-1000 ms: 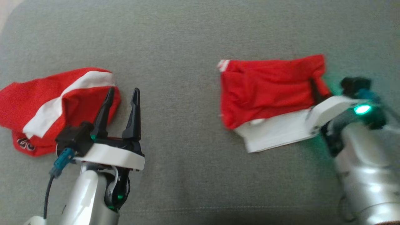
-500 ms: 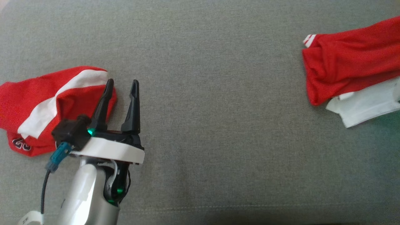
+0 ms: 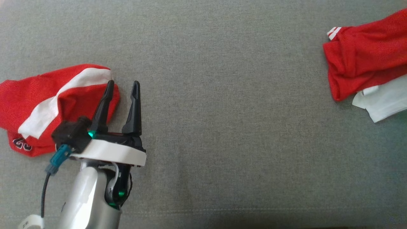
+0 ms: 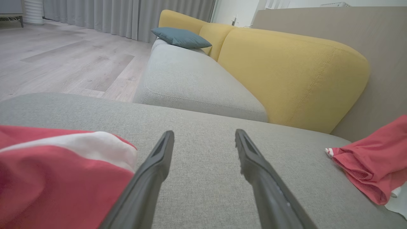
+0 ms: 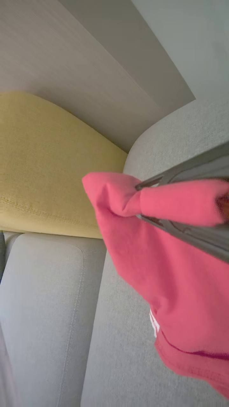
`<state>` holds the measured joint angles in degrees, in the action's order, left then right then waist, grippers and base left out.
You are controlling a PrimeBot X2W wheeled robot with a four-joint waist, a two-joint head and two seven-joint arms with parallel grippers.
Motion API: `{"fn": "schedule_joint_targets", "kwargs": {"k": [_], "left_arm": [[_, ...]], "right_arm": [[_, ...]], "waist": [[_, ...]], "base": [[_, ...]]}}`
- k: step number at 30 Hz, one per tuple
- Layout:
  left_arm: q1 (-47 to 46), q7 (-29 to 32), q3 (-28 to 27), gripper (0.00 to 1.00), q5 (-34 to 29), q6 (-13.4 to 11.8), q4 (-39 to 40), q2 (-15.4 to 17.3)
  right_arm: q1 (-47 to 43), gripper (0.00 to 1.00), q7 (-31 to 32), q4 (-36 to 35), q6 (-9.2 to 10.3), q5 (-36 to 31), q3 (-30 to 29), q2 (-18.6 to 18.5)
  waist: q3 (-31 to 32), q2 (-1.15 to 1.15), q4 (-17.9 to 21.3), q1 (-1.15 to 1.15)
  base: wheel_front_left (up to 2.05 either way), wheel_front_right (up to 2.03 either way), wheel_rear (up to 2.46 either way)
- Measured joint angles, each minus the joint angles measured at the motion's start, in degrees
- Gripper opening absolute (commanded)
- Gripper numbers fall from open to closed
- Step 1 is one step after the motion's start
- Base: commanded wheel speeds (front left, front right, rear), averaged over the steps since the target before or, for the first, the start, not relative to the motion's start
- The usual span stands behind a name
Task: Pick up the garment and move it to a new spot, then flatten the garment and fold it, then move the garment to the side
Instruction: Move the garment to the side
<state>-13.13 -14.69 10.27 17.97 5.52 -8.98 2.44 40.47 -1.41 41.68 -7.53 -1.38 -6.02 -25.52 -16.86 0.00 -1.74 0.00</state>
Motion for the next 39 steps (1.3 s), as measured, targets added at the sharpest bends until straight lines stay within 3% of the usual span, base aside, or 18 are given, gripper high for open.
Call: {"fn": "schedule_joint_targets", "kwargs": {"k": [1, 11, 18, 24, 25, 29, 34, 39], "left_arm": [[-0.02, 0.0, 0.0, 1.0, 0.01, 0.0, 0.0, 0.0], [-0.04, 0.0, 0.01, 1.0, 0.44, -0.04, -0.67, -0.02], [1.08, 0.0, -1.13, 1.0, 1.6, -0.76, -0.67, -0.04], [4.86, 0.0, -1.87, 1.0, 2.52, -1.04, -0.24, -0.02], [6.37, 0.0, -1.85, 1.0, 2.54, -1.01, 0.26, -0.02], [10.73, 0.0, -2.08, 1.0, 2.57, -1.58, 1.44, 0.0], [14.28, 0.0, -1.94, 1.0, 6.15, -1.42, 1.59, 0.02], [15.27, 0.0, -1.91, 1.0, 5.21, -0.94, 2.0, 0.03]], "right_arm": [[-0.02, 1.0, 0.07, -0.24, 0.0, 0.77, 0.08, 0.41], [-0.41, 1.0, -1.96, -5.83, 0.0, 5.54, 5.5, 2.18], [-5.27, 1.0, -3.98, -9.2, -0.01, 7.88, 11.17, 9.21], [-11.75, 1.0, -7.33, -12.45, 0.0, 8.98, 10.38, 14.97], [-15.23, 1.0, -8.46, -13.67, -0.01, 8.98, 9.58, 17.55], [-22.81, 1.0, -10.15, -15.96, 0.0, 8.88, 9.16, 21.3], [-29.34, 1.0, -11.58, -19.02, 0.0, 9.98, 7.62, 22.05], [-34.89, 1.0, -12.4, -21.79, 0.0, 13.62, 9.48, 22.48]], "waist": [[0.1, 0.0, 0.04, 0.0], [2.65, 0.0, 0.52, 0.0], [7.48, 0.0, 0.97, 0.0], [12.41, 0.0, 1.0, 0.0], [14.09, 0.0, 1.01, 0.0], [16.76, 0.0, 1.44, 0.0], [18.24, 0.0, 2.16, 0.0], [18.82, 0.0, 2.7, 0.0]], "base": [[0.0, 0.0, 0.0], [0.0, 0.0, 0.0], [0.0, 0.0, 0.0], [0.0, 0.0, 0.0], [0.0, 0.0, 0.0], [0.0, 0.0, 0.0], [0.0, 0.0, 0.0], [0.0, 0.0, 0.0]]}}
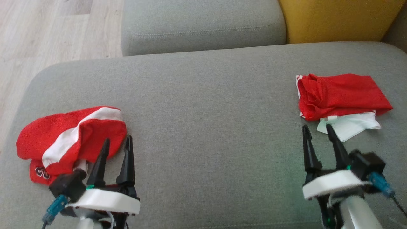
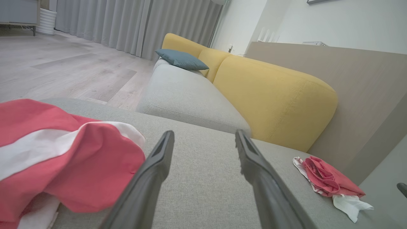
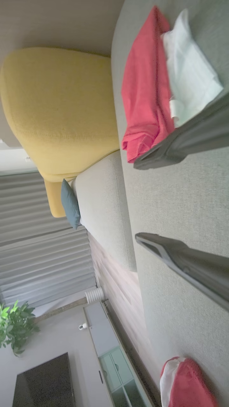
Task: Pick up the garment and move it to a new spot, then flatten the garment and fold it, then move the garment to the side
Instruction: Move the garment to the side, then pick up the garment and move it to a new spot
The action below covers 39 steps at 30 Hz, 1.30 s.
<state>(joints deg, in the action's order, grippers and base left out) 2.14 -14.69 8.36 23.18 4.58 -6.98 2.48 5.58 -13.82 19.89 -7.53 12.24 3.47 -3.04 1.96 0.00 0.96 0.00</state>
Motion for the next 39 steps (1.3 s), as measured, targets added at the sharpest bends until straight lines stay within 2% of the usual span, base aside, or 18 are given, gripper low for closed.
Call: {"fn": "schedule_joint_targets", "kwargs": {"k": [5, 26, 32, 39], "left_arm": [[0.14, 0.0, -0.01, 1.0, -0.87, 0.02, 0.37, 0.01], [0.18, 0.0, 0.2, 1.0, -0.82, -0.01, -0.25, 0.02], [0.18, 0.0, -0.02, 1.0, -0.82, -0.07, -0.75, 0.02], [0.16, 0.0, -1.75, 1.0, -0.93, -0.64, -1.34, 0.04]], "right_arm": [[-2.93, 1.0, -0.4, -1.37, 0.0, 0.94, 0.44, 0.3], [-3.0, 1.0, -0.41, -3.52, 0.0, 0.79, 0.05, 0.3], [-3.8, 1.0, -0.41, -3.38, 0.0, 1.03, 1.45, 0.3], [-3.85, 1.0, -0.44, -2.41, 0.0, 3.14, 4.16, 0.31]], "waist": [[0.21, 0.0, 0.52, 0.0], [0.76, 0.0, 0.18, 0.0], [0.86, 0.0, -1.57, 0.0], [0.99, 0.0, -5.54, 0.0]], "base": [[0.0, 0.0, 0.0], [0.0, 0.0, 0.0], [0.0, 0.0, 0.0], [0.0, 0.0, 0.0]]}}
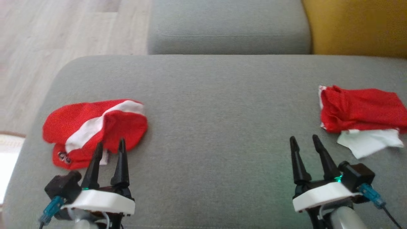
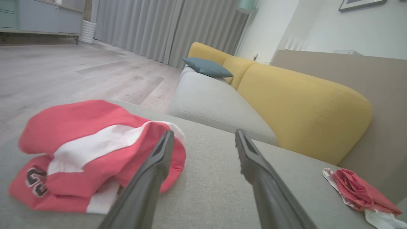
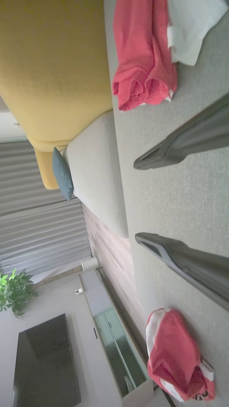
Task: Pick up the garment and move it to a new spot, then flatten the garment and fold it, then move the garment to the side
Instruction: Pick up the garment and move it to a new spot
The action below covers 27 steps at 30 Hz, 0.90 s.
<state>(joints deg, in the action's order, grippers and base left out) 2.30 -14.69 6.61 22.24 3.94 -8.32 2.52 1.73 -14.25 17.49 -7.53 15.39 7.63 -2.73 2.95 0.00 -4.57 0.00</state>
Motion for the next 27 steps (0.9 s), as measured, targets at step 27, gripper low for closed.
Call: {"fn": "schedule_joint_targets", "kwargs": {"k": [27], "left_arm": [[-0.65, 0.0, -7.57, 1.0, -2.52, 0.69, -1.09, -0.02]], "right_arm": [[1.15, 1.0, -0.05, 2.66, -0.01, 2.66, 4.64, 0.03]], "waist": [[-1.84, 0.0, -13.26, 0.0]], "base": [[0.0, 0.0, 0.0]]}}
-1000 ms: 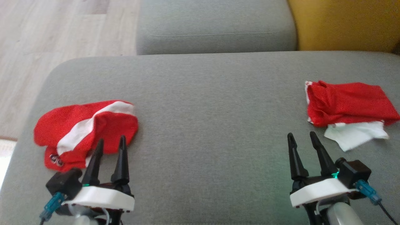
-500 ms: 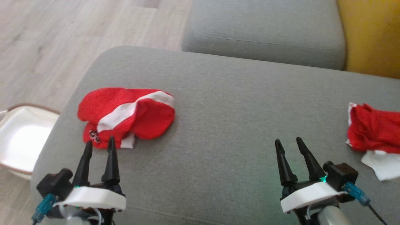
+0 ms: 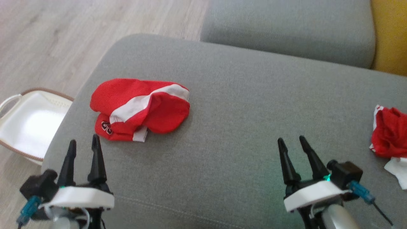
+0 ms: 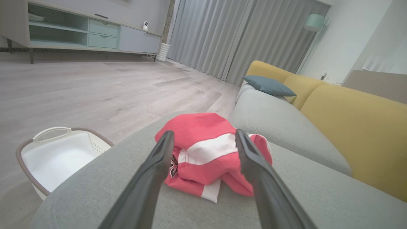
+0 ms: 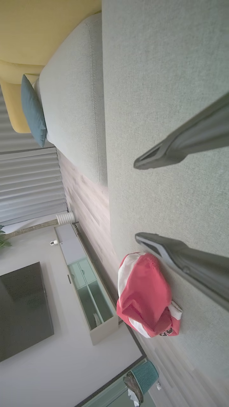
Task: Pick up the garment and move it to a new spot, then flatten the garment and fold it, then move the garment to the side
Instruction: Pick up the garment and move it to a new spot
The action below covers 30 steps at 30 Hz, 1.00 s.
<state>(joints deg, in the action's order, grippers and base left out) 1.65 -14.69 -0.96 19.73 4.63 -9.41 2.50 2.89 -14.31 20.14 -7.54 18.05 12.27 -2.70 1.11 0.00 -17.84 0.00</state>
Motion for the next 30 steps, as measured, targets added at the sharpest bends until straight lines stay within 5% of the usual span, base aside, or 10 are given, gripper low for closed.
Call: {"fn": "schedule_joint_targets", "kwargs": {"k": [8, 13, 21, 30], "left_arm": [[-9.05, 0.0, -2.75, 1.0, -1.18, 1.49, -6.23, 2.77], [-19.28, 4.08, -2.5, 1.0, -1.99, 1.97, -16.39, 9.23], [-31.44, 16.74, 6.15, 1.0, 0.7, 2.52, -30.55, 13.96], [-38.68, 22.68, 14.9, 1.0, 9.81, 2.93, -39.6, 17.6]], "right_arm": [[4.45, 1.0, 0.52, -2.09, 0.01, -2.68, -3.52, -0.01], [6.72, 1.0, 4.34, -8.93, 0.01, -5.32, -9.42, -0.02], [7.47, 1.0, 9.43, -18.45, 0.01, -8.04, -14.27, -0.05], [8.28, 1.0, 11.28, -21.91, 0.01, -8.54, -13.91, -0.04]], "waist": [[-5.19, 0.0, 1.15, 0.0], [-10.76, 0.0, 2.37, 0.0], [-17.68, 0.0, 3.88, 0.0], [-22.32, 0.0, 6.3, 0.0]], "base": [[0.0, 0.0, 0.0], [0.0, 0.0, 0.0], [0.0, 0.0, 0.0], [0.0, 0.0, 0.0]]}}
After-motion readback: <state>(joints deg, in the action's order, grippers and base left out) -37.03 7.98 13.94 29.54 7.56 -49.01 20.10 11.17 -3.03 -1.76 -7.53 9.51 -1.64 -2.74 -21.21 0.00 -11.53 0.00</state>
